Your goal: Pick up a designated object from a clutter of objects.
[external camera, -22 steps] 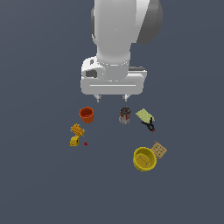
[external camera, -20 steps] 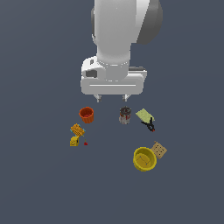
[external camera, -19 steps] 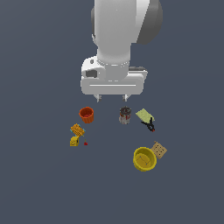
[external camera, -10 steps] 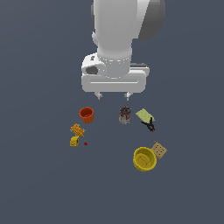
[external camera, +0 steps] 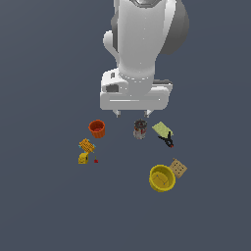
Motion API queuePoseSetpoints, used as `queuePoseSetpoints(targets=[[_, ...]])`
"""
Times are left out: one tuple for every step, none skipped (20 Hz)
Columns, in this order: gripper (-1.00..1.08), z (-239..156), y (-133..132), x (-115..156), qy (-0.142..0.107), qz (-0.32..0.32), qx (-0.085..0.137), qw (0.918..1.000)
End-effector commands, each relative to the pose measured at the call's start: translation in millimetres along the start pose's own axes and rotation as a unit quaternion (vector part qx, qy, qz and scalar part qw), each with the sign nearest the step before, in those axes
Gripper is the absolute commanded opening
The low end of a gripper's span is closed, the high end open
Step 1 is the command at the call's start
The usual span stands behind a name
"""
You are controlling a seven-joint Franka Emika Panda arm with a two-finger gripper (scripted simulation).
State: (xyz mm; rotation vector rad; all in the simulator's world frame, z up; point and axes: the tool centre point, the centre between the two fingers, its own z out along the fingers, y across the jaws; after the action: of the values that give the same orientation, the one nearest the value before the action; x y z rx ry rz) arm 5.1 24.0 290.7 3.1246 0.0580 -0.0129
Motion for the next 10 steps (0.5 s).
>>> queuePoseSetpoints(targets=[[1.00,13.6,-12.0,1.9,0.000,-0.012,-0.003,0.9999],[1.00,20.1,-17.8,2.7,0.000,-0.018,-0.004,0.9998],[1.00,27.1,-24.2,3.3,0.000,-0.024,-0.005,0.9997],[1.00,34.7,-31.0,3.8,0.000,-0.031,-0.006,0.9995],[1.00,42.8,-38.5,4.1,0.001,-0.038,-0.007,0.9992],[1.00,51.4,-46.5,4.2,0.001,-0.046,-0.008,0.9989],[1.00,60.6,-55.1,3.9,0.001,-0.055,-0.009,0.9985],[1.00,70.3,-64.2,3.3,0.002,-0.064,-0.010,0.9979],[1.00,80.5,-74.0,2.2,0.002,-0.074,-0.011,0.9972],[1.00,91.1,-84.2,0.7,0.002,-0.084,-0.011,0.9964]])
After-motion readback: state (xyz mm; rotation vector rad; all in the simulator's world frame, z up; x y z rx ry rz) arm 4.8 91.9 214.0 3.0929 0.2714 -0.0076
